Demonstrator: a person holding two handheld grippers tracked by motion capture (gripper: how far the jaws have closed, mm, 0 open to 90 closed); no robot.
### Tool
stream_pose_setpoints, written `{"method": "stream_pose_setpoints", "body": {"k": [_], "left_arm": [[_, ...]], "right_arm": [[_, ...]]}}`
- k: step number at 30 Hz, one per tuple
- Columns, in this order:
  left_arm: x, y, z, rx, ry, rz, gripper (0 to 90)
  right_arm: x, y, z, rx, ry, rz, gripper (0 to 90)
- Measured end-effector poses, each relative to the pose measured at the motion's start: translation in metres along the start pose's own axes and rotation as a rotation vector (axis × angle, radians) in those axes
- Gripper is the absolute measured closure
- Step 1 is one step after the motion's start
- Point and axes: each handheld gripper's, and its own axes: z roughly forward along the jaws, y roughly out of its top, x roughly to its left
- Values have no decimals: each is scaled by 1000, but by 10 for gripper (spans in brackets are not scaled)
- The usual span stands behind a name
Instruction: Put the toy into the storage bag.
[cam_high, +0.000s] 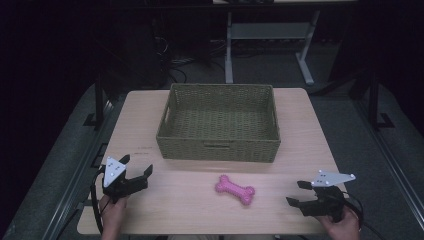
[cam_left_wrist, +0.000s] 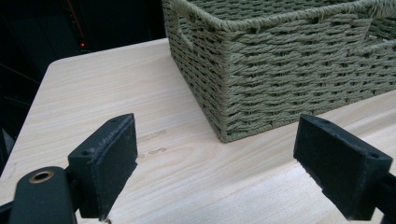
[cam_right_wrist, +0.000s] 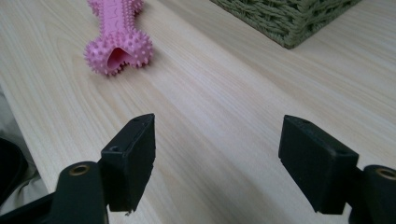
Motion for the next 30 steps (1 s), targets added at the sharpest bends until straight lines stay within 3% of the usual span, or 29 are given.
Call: {"method": "stream_pose_setpoints", "body": {"k": [8, 14, 30], "left_arm": [[-2, 0, 2, 2, -15, 7, 130], [-2, 0, -2, -9, -14, -7, 130], [-1, 1, -5, -14, -4, 7, 130]], "right_arm": [[1, 13, 6, 21, 20, -30, 264], [9, 27, 11, 50, 41, -78, 257], [22, 60, 24, 118, 100, -143, 241]]}}
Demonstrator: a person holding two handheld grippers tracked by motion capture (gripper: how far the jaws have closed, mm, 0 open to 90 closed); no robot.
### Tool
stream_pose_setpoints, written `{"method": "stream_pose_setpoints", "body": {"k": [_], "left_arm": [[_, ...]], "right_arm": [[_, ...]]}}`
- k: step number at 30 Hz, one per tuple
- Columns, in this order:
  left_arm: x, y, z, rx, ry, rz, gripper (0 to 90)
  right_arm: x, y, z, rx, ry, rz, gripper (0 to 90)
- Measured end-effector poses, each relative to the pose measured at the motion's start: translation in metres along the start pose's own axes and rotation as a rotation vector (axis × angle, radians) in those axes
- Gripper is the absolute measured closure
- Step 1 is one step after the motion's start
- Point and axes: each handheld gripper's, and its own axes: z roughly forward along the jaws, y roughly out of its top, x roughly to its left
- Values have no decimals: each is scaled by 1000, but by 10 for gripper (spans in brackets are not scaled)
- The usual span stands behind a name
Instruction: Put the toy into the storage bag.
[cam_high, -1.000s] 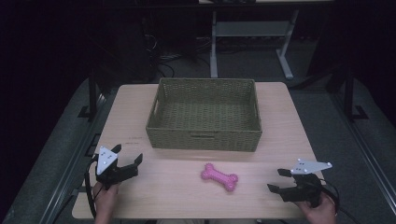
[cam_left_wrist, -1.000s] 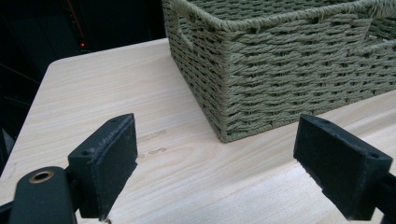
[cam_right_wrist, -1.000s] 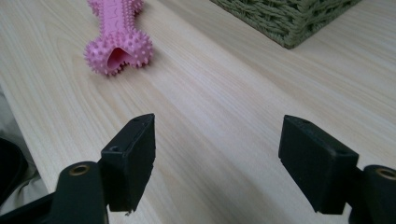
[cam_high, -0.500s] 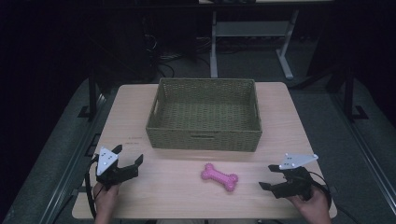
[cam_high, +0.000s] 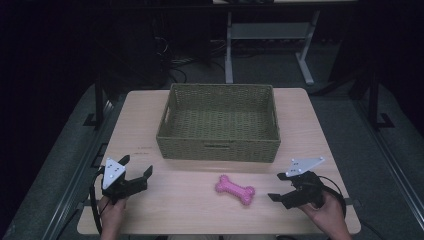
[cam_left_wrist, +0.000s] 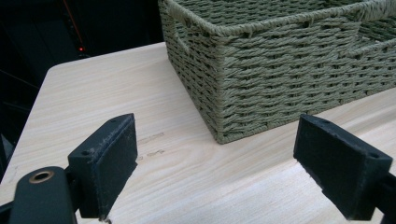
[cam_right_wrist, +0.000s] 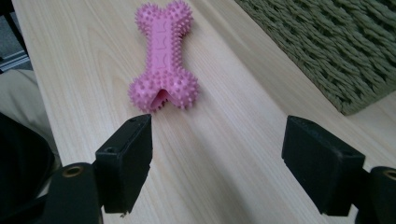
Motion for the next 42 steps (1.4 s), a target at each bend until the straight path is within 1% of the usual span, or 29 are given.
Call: {"method": "stream_pose_setpoints", "body": {"k": [3, 4, 7, 9, 17, 19, 20, 23, 24, 25, 26, 28, 33, 34, 37, 38, 42], "left_arm": [[0, 0, 0, -2, -1, -5, 130], [0, 0, 0, -1, 0, -2, 130], [0, 0, 0, -1, 1, -1, 130], [0, 0, 0, -1, -1, -4, 130], [0, 0, -1, -3, 5, 0, 130], [1, 0, -1, -6, 5, -3, 130], [1, 0, -2, -7, 5, -5, 130], [3, 0, -2, -6, 7, -7, 130], [3, 0, -2, -6, 5, -8, 130], [3, 0, -2, -6, 6, -9, 130], [3, 0, -2, -5, 5, -10, 130], [3, 0, -2, -5, 4, -8, 130], [2, 0, -1, -4, 1, -8, 130], [1, 0, -1, -6, 2, -5, 130], [1, 0, -1, -5, 2, -2, 130], [1, 0, -1, -6, 1, -3, 130], [2, 0, -1, -4, 1, -5, 130]], "right_arm": [[2, 4, 2, 1, 10, -10, 241], [3, 8, 3, 10, 16, -19, 241], [4, 11, 5, 22, 19, -29, 241], [8, 16, 7, 32, 25, -35, 241], [14, 26, 17, 43, 39, -62, 236], [15, 28, 18, 51, 44, -61, 235], [15, 32, 20, 59, 51, -63, 235], [16, 34, 22, 56, 58, -74, 235], [17, 38, 25, 68, 67, -74, 235], [17, 38, 25, 68, 67, -74, 235], [19, 42, 29, 77, 71, -91, 235], [19, 43, 30, 82, 73, -93, 235], [23, 51, 35, 89, 86, -118, 235], [25, 54, 37, 91, 92, -128, 235], [26, 57, 39, 100, 93, -130, 235], [26, 60, 42, 99, 101, -133, 235], [27, 62, 47, 112, 107, -134, 236]]}}
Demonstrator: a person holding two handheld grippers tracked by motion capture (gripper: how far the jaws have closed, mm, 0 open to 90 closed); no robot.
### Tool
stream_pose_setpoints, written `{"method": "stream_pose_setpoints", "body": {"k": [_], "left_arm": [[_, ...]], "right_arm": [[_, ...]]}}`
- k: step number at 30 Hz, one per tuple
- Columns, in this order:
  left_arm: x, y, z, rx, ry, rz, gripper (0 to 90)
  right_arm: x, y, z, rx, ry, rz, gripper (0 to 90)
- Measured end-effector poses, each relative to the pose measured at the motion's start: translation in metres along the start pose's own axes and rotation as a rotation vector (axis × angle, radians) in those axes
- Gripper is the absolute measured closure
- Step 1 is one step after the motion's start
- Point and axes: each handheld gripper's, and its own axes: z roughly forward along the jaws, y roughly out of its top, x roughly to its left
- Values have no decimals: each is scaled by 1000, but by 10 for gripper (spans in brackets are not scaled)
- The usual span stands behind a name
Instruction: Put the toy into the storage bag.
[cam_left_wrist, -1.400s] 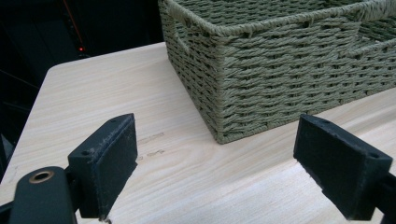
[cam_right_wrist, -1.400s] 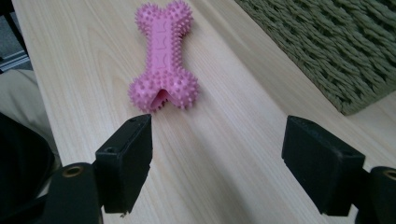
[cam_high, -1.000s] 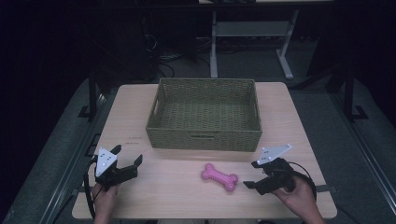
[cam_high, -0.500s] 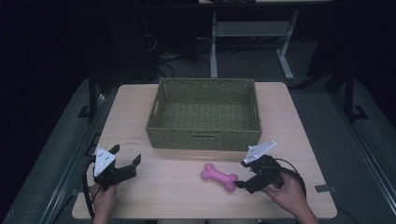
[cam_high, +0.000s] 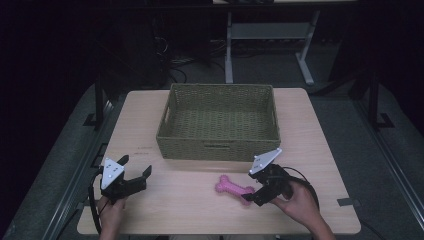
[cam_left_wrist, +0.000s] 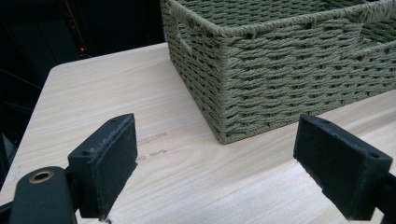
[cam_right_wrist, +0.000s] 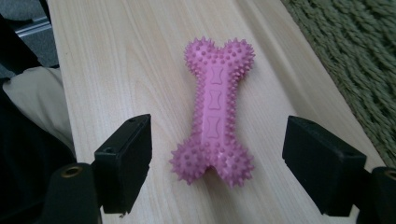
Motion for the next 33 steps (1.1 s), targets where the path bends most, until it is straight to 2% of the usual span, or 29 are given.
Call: {"method": "stream_pose_setpoints", "body": {"k": [10, 16, 20, 26, 29, 30, 33], "left_arm": [[1, 0, 0, -2, -3, 0, 130], [1, 0, 0, -3, -4, -4, 130], [1, 0, 0, -3, -2, -1, 130], [1, 0, 0, -5, -3, -2, 130], [1, 0, 0, -6, -5, -3, 130], [1, 0, 0, -5, -6, -5, 130], [1, 0, 0, -6, -5, -3, 130]], "right_arm": [[0, 18, 19, 58, 20, -39, 243], [-1, 27, 29, 85, 13, -50, 249], [0, 29, 35, 108, 19, -51, 291], [0, 31, 49, 163, 26, -52, 308], [-1, 31, 54, 182, 30, -50, 338], [-2, 31, 57, 199, 28, -53, 382], [-2, 31, 58, 208, 26, -58, 402]]}}
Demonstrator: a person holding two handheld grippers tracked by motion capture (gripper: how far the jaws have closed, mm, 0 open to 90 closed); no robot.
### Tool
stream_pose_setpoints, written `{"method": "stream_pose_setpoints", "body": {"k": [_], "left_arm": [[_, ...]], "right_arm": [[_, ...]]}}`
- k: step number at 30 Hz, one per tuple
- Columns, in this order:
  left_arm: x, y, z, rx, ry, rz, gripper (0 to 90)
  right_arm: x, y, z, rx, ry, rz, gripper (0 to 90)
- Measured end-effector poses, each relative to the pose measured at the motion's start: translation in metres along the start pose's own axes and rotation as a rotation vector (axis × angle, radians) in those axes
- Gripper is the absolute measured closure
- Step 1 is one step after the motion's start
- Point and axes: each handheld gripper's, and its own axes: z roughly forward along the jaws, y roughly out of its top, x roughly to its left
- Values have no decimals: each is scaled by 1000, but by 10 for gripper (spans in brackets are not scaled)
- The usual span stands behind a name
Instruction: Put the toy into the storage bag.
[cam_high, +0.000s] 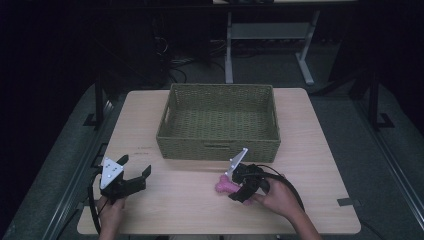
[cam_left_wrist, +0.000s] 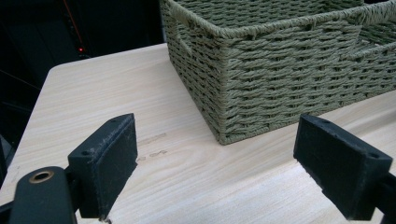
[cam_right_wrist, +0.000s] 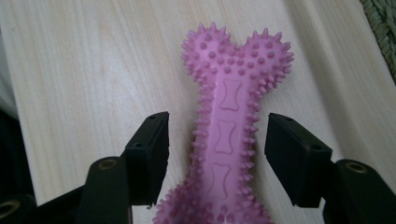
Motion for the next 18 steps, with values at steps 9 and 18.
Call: {"method": "stream_pose_setpoints", "body": {"k": [9, 18], "left_arm": [[0, 0, 0, -1, 1, 1, 130], [0, 0, 0, -1, 3, 0, 130]], "right_arm": [[0, 1, 7, 43, -28, -15, 532], [1, 3, 7, 58, -25, -22, 574]]}}
